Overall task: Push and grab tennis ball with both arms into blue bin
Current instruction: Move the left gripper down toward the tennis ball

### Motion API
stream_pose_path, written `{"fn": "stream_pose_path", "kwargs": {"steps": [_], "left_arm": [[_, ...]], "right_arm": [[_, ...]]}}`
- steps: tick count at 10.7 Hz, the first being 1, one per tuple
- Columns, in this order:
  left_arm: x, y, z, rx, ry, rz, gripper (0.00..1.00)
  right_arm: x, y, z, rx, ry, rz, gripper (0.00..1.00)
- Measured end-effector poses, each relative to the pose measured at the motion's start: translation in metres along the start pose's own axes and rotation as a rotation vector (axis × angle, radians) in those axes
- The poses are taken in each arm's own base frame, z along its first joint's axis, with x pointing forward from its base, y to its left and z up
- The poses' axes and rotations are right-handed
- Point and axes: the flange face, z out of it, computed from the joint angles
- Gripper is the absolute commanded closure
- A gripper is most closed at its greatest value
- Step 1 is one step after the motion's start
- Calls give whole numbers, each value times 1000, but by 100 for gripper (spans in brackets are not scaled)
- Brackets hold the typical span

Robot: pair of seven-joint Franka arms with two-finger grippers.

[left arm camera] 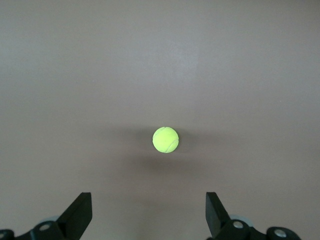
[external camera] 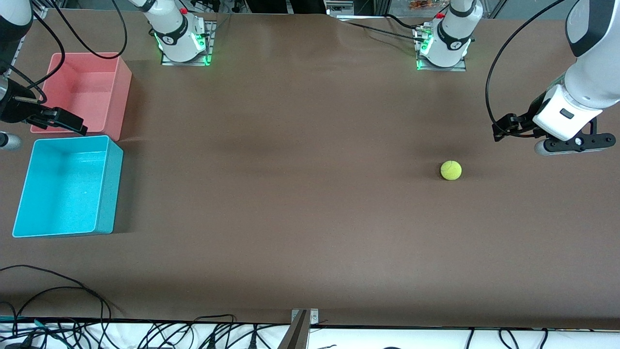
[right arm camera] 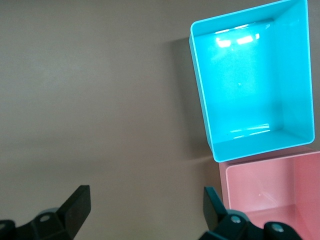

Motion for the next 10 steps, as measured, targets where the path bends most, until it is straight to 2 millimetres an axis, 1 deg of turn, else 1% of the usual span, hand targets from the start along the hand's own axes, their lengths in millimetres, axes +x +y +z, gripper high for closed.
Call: {"fn": "stream_pose_path", "kwargs": {"steps": [3, 5, 7, 10], "left_arm": [[2, 2, 5, 2, -9, 2, 0], [4, -1, 8, 2, -15, -3, 0], [9, -7, 18, 4, -33, -10, 0], [18, -17, 31, 0, -14, -26, 0]], "right_arm": [[0, 0, 0, 0, 0, 0, 0], [0, 0, 0, 0, -1, 1, 0], [0, 0, 1, 0, -1, 1, 0], [1, 0, 1, -1, 0, 1, 0]]}}
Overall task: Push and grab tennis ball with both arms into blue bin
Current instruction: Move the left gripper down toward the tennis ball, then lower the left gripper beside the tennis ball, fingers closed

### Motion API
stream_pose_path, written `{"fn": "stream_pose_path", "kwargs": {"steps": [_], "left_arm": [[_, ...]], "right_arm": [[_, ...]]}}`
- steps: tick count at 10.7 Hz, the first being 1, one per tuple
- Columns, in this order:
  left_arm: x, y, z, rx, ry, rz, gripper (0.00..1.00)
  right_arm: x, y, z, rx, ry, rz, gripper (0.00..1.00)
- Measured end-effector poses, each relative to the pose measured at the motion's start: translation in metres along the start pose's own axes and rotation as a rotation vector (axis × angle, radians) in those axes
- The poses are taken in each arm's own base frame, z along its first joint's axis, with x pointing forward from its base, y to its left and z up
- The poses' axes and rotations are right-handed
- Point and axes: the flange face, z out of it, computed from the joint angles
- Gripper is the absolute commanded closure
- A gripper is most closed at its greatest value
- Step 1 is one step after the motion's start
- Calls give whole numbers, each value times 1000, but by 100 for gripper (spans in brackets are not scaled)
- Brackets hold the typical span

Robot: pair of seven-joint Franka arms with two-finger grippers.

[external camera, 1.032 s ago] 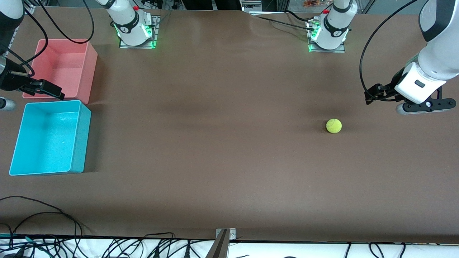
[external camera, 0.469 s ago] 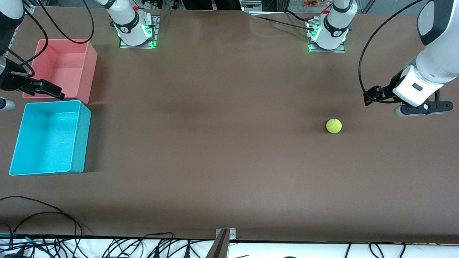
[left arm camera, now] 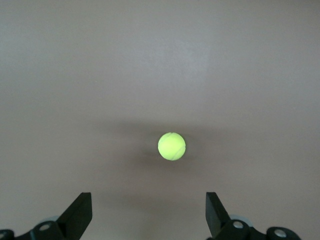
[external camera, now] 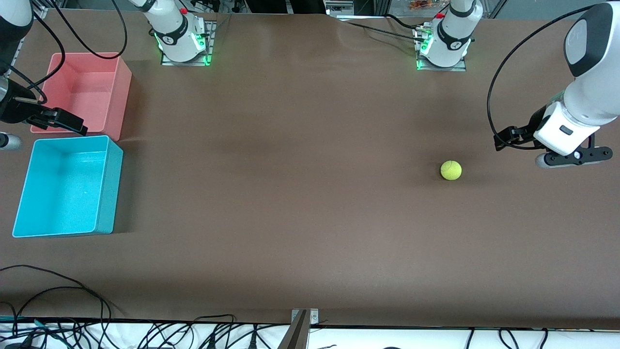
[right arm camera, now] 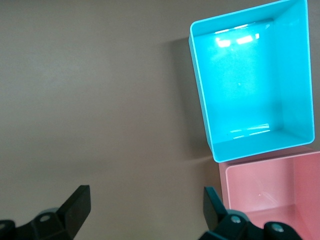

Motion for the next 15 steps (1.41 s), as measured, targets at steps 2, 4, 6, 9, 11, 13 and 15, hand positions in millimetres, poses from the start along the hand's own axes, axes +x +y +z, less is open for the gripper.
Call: {"fn": "stream_pose_path", "kwargs": {"steps": [2, 4, 6, 9, 11, 13, 15], "left_arm": [[6, -11, 23, -7, 28, -20, 0], [9, -23, 54, -13, 58, -36, 0], [6, -22, 93, -18, 85, -35, 0], [1, -19, 147, -25, 113, -30, 0], [1, -18, 174, -25, 109, -28, 0], [3, -17, 188, -23, 91, -27, 33], [7, -16, 200, -23, 94, -26, 85]], "right_arm": [[1, 3, 0, -1, 6, 5, 0], [2, 4, 0, -1, 6, 7, 0], [2, 4, 0, -1, 6, 7, 0], [2, 4, 0, -2, 7, 7, 0], [2, 4, 1, -3, 8, 7, 0], [3, 4, 2, -4, 6, 7, 0], [4, 4, 5, -5, 2, 7, 0]]}}
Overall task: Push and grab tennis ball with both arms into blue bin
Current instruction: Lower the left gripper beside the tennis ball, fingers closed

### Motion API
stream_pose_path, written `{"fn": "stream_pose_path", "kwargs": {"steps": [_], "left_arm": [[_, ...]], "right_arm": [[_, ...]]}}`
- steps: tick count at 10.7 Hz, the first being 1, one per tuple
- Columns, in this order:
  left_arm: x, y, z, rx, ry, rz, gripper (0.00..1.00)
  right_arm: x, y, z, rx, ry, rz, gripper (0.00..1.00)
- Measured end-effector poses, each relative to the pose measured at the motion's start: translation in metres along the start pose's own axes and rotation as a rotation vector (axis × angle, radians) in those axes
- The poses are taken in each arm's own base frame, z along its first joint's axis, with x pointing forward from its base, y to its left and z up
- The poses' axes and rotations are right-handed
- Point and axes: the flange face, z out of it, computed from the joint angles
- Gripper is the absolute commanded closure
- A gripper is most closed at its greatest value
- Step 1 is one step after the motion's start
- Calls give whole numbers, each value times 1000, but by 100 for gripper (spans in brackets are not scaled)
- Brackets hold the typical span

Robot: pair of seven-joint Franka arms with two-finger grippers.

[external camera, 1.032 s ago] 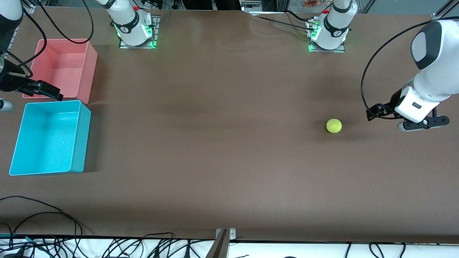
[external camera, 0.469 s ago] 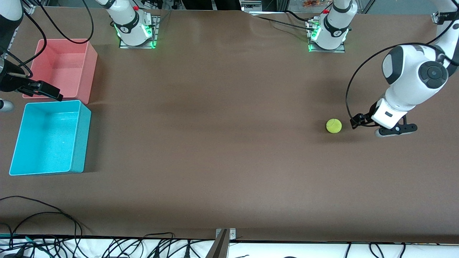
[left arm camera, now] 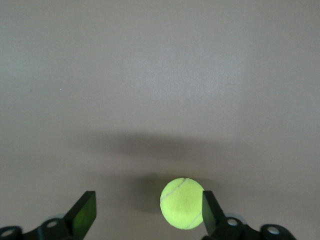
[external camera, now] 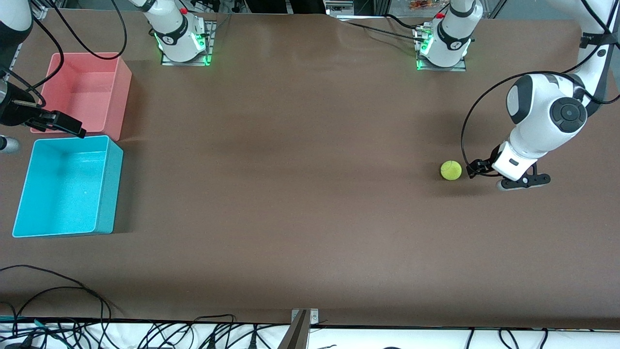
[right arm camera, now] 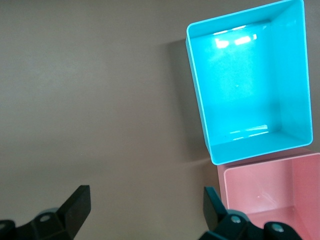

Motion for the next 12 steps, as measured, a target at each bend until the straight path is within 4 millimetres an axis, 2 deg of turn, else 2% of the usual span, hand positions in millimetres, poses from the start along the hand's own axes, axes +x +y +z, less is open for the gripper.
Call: {"fn": "stream_pose_path", "kwargs": {"steps": [1, 3, 7, 12], "left_arm": [[1, 0, 6, 1, -4, 0, 100], [0, 1, 13, 3, -15, 31, 100], [1, -15, 25, 2, -36, 194, 100], [-4, -14, 49, -12, -84, 574, 100]], "right_arm": [[0, 0, 0, -1, 0, 0, 0], [0, 1, 0, -7, 0, -1, 0], [1, 1, 2, -9, -2, -1, 0], [1, 1, 2, -10, -2, -1, 0]]}}
